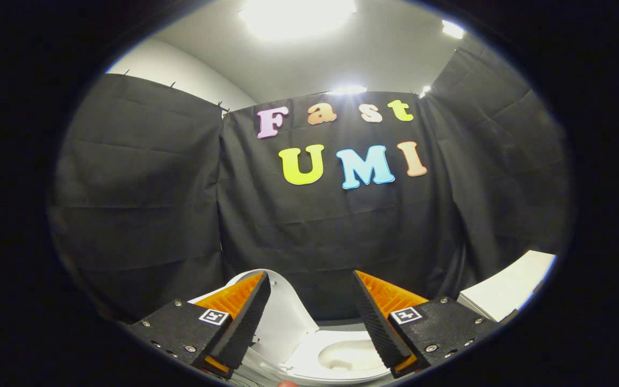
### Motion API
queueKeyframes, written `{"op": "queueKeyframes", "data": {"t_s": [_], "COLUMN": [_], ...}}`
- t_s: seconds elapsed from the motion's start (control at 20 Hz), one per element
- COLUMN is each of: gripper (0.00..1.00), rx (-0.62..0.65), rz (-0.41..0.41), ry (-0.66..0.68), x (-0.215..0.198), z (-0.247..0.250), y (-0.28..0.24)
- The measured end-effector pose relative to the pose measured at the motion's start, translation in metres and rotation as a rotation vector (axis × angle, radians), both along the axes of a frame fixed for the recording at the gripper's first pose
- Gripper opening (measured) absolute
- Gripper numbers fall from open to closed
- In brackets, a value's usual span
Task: Open the toilet lid.
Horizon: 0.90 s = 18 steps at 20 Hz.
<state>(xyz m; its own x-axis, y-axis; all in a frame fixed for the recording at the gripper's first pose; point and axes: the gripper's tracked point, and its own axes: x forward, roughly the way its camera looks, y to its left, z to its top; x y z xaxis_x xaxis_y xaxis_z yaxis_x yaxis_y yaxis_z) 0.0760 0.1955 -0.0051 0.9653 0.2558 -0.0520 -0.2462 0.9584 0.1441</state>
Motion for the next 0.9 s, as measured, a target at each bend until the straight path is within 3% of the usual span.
{"op": "queueKeyframes", "data": {"t_s": [0.3,0.9], "gripper": [0.93,0.95], "rx": [-0.033,-0.046], "rz": [-0.073,-0.104], "ry": [-0.038,-0.078], "x": [-0.007,-0.053], "z": [0.008,0.013], "y": [-0.089,-0.163]}}
